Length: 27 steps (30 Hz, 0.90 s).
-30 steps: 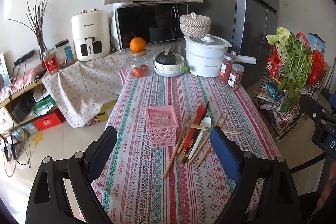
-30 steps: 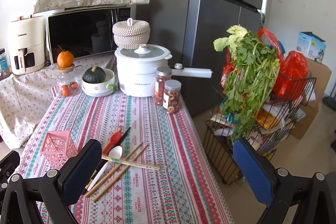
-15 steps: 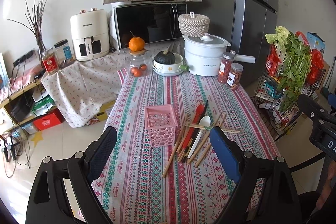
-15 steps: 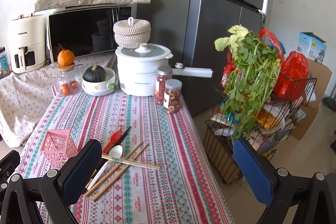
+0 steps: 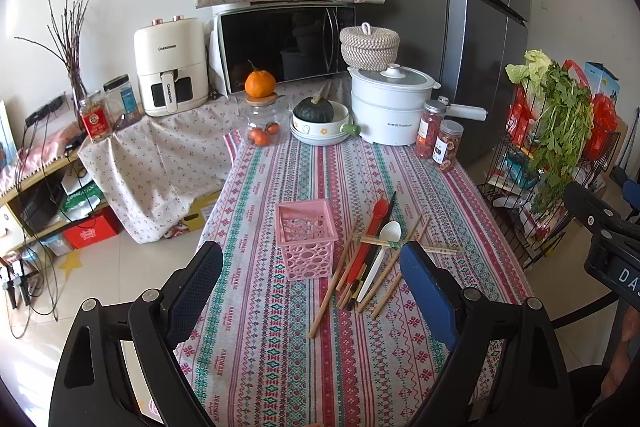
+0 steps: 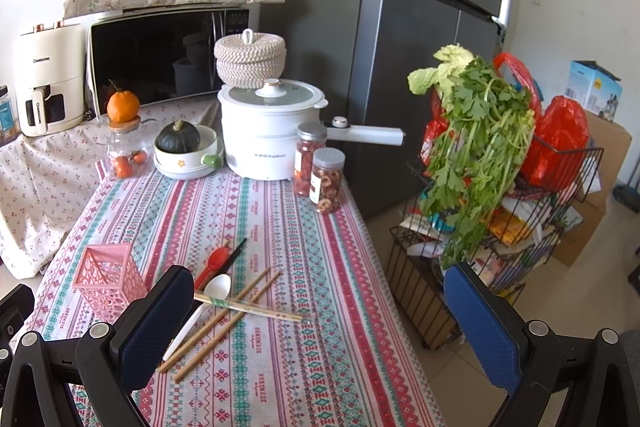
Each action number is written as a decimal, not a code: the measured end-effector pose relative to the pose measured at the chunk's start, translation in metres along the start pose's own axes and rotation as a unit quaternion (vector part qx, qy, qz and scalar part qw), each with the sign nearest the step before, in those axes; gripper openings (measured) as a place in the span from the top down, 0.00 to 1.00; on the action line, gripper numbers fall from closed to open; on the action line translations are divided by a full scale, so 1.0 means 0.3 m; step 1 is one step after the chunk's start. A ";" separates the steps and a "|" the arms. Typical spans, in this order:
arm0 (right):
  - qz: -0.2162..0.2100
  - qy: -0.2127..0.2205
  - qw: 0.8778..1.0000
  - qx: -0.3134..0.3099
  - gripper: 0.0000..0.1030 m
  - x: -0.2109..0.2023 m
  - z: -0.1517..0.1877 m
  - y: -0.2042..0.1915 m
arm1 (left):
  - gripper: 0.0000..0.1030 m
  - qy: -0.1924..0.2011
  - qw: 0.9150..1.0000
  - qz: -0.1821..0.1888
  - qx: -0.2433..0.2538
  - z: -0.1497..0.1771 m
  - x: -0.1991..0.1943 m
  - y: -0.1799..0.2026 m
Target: Organize utensils
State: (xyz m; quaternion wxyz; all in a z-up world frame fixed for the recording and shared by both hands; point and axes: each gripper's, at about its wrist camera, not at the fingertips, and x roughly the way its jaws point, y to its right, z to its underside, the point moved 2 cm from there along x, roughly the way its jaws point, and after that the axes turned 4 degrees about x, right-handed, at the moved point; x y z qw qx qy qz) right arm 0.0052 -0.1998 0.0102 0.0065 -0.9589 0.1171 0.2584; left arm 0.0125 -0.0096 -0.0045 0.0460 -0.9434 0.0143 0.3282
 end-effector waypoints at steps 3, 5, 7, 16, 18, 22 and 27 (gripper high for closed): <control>0.000 0.000 1.000 -0.001 0.00 0.001 0.000 -0.003 | 0.11 -0.001 1.000 0.000 -0.001 0.000 0.003 0.002; 0.000 0.000 1.000 -0.003 0.00 0.000 0.001 -0.009 | 0.11 0.000 1.000 0.000 -0.001 0.000 0.003 0.002; 0.000 -0.001 1.000 -0.003 0.00 0.003 0.000 -0.011 | 0.11 0.000 1.000 0.000 -0.001 0.000 0.003 0.002; 0.000 -0.001 1.000 -0.003 0.00 0.003 0.001 -0.014 | 0.11 0.001 1.000 0.002 -0.002 0.003 0.001 0.002; -0.001 -0.002 1.000 -0.003 0.00 0.004 0.002 -0.014 | 0.11 0.001 1.000 0.002 -0.001 0.003 0.000 0.003; -0.001 -0.003 1.000 -0.003 0.00 0.005 0.007 -0.014 | 0.11 0.000 1.000 0.002 -0.001 0.003 0.002 0.006; 0.000 -0.003 1.000 -0.001 0.00 0.008 0.008 -0.012 | 0.11 0.001 1.000 0.002 -0.002 0.005 0.002 0.006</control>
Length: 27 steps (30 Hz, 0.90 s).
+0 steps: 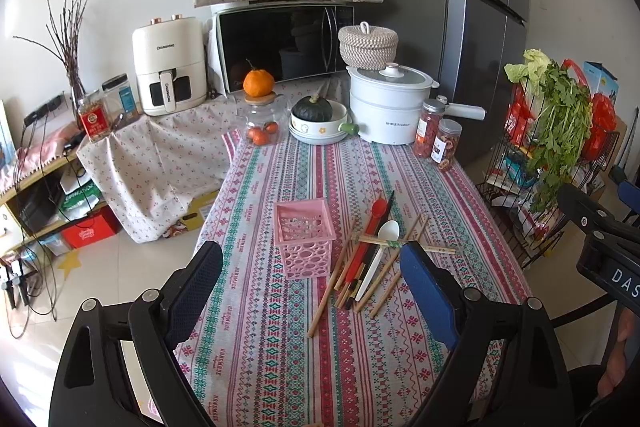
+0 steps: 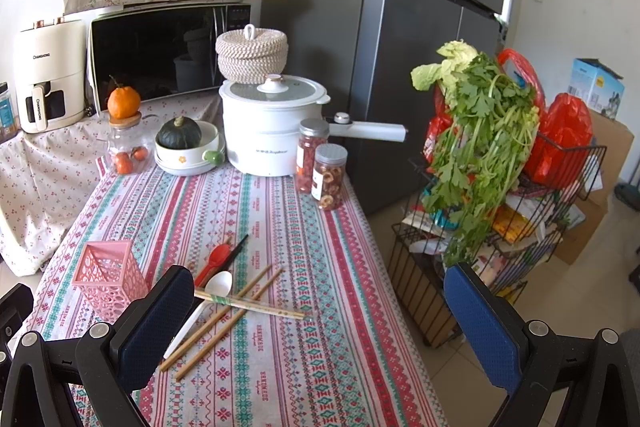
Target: Organize utensils
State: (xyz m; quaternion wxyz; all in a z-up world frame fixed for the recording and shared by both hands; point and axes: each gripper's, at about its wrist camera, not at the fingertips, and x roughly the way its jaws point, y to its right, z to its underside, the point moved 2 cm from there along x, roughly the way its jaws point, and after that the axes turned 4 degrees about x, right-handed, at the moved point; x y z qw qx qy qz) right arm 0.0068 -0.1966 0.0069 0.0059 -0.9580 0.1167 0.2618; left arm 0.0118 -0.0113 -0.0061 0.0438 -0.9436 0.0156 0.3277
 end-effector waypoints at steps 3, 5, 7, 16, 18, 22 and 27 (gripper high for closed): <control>0.001 0.000 1.000 -0.001 0.00 0.002 -0.001 0.001 | 0.11 -0.002 1.000 0.003 -0.001 0.002 0.004 0.002; 0.002 -0.002 1.000 0.002 0.00 0.013 -0.010 0.009 | 0.11 -0.010 1.000 0.009 -0.003 0.001 0.019 0.006; 0.003 -0.009 1.000 0.010 0.00 0.034 -0.023 0.022 | 0.11 -0.018 1.000 0.022 -0.005 -0.009 0.039 0.007; -0.001 -0.090 0.996 0.000 0.00 0.247 -0.081 0.057 | 0.10 -0.083 0.994 0.075 0.010 -0.103 0.246 0.046; 0.004 -0.111 0.994 -0.003 0.00 0.302 -0.090 0.064 | 0.11 -0.103 0.990 0.091 0.013 -0.116 0.301 0.069; 0.006 -0.163 0.987 0.000 0.00 0.434 -0.074 0.098 | 0.11 -0.146 0.982 0.121 0.017 -0.119 0.408 0.143; -0.002 -0.234 0.972 0.021 0.00 0.575 0.024 0.194 | 0.28 -0.196 0.967 0.152 0.055 -0.104 0.581 0.272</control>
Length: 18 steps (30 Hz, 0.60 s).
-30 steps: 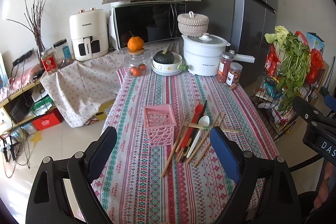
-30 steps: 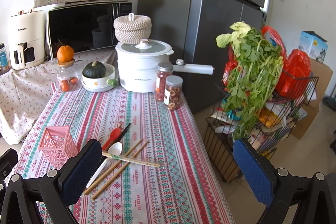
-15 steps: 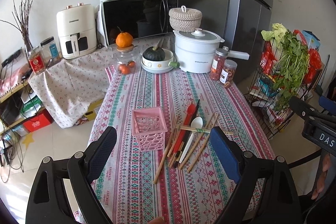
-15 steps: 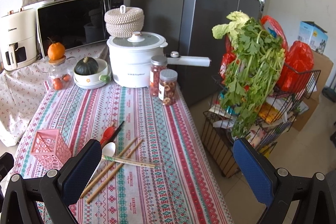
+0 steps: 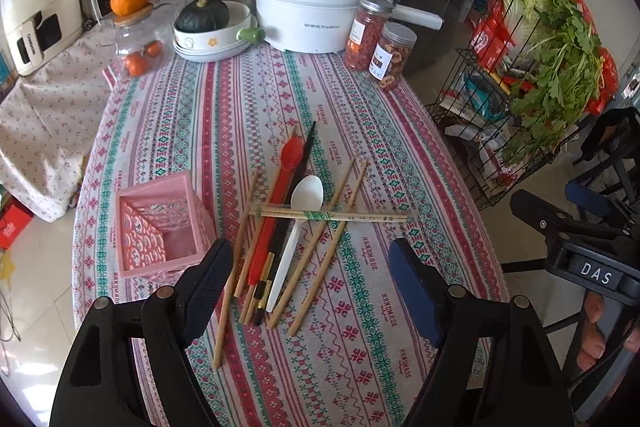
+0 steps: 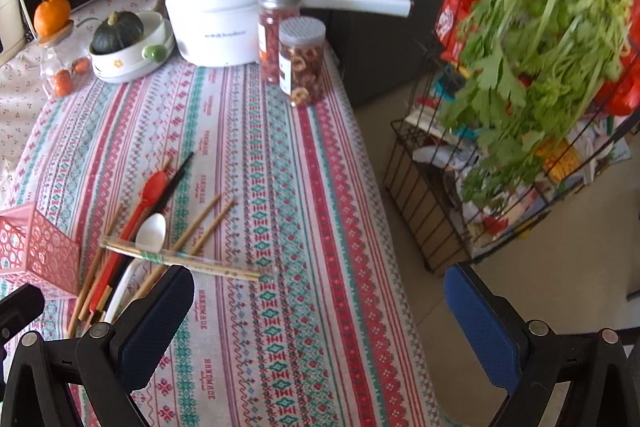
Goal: Organize utensils
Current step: 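Reach the left gripper down and grasp the banded wooden chopsticks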
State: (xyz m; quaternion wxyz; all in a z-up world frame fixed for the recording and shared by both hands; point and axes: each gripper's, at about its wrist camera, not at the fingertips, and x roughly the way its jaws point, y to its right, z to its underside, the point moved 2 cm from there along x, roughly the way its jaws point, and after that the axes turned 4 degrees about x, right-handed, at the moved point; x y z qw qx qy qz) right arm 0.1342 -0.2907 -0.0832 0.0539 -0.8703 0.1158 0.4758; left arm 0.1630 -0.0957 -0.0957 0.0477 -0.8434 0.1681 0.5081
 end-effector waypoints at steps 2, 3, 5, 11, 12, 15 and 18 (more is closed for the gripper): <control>0.006 -0.026 1.000 0.013 0.00 0.055 0.005 0.050 | 0.37 -0.024 0.999 0.010 0.034 -0.022 0.099 0.034; 0.010 -0.035 0.999 0.018 0.01 0.078 0.005 0.074 | 0.42 -0.037 0.998 0.019 0.056 -0.031 0.150 0.054; 0.009 -0.055 0.998 0.032 0.01 0.116 0.008 0.115 | 0.45 -0.055 0.993 0.039 0.098 -0.043 0.242 0.093; -0.013 -0.077 0.996 0.043 0.01 0.139 0.021 0.157 | 0.46 -0.065 0.971 0.050 0.226 -0.057 0.431 0.210; -0.013 -0.075 0.996 0.041 0.01 0.137 0.021 0.155 | 0.46 -0.071 0.967 0.055 0.237 -0.058 0.454 0.226; -0.017 -0.073 0.996 0.040 0.01 0.139 0.020 0.156 | 0.46 -0.081 0.959 0.064 0.263 -0.059 0.507 0.264; -0.022 -0.074 0.996 0.046 0.01 0.143 0.016 0.161 | 0.57 -0.089 0.953 0.061 0.282 -0.058 0.550 0.284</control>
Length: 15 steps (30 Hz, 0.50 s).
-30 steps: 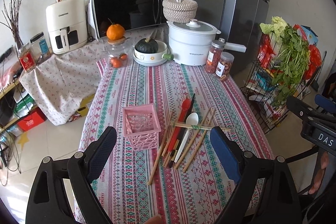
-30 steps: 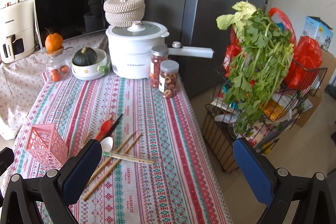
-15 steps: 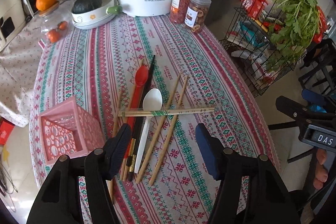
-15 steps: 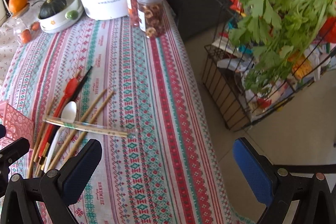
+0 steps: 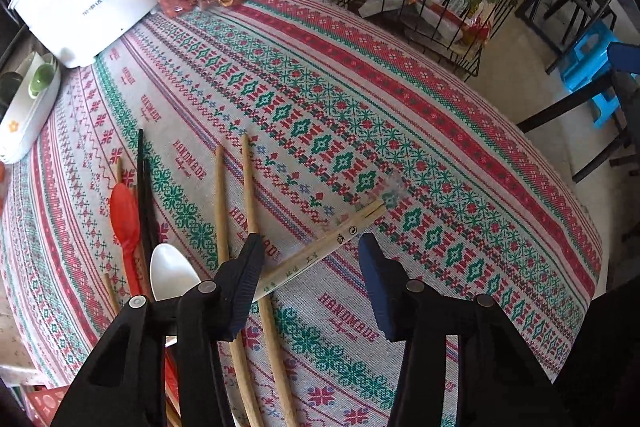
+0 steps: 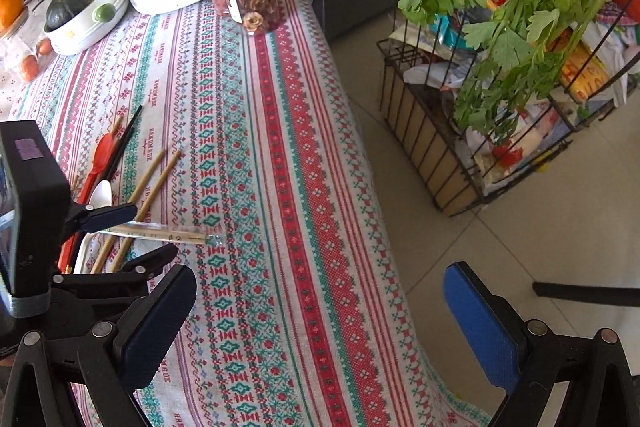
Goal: Organize utensils
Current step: 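Reach the left gripper down and grasp the banded wooden chopsticks, then lift the banded chopsticks with the left gripper while the right gripper grasps a wooden chopstick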
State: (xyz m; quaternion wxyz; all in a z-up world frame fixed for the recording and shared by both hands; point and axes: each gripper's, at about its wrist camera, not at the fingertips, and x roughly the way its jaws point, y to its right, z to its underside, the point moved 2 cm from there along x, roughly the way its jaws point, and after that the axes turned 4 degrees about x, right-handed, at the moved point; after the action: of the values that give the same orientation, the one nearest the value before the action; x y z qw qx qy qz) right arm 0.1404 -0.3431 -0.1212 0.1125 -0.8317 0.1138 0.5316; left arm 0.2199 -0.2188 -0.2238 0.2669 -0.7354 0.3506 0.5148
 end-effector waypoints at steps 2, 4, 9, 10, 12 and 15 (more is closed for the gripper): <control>-0.004 -0.001 1.000 0.005 0.01 0.001 -0.002 0.004 | 0.67 -0.005 1.000 0.004 -0.005 -0.005 0.016 0.000; -0.008 -0.002 1.000 0.010 0.01 0.004 -0.004 0.003 | 0.75 -0.001 1.000 0.007 -0.027 -0.014 0.017 -0.005; -0.023 -0.007 1.000 0.015 0.02 0.011 -0.008 -0.009 | 0.95 -0.021 0.992 0.006 -0.121 -0.006 0.013 -0.067; -0.027 -0.010 0.999 0.016 0.02 0.014 -0.007 -0.012 | 0.95 -0.028 0.989 0.010 -0.146 0.000 0.012 -0.083; -0.033 -0.014 0.999 0.015 0.02 0.018 -0.006 -0.020 | 0.95 -0.036 0.985 0.021 -0.170 0.007 0.008 -0.101; -0.037 -0.012 0.999 0.016 0.02 0.017 -0.009 -0.028 | 0.94 -0.036 0.984 0.031 -0.174 0.009 0.007 -0.108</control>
State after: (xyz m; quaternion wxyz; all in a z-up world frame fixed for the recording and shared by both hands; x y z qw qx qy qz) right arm 0.1473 -0.3362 -0.1241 0.1470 -0.8271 0.0903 0.5350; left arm 0.2443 -0.1975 -0.2256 0.1313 -0.7406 0.2686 0.6018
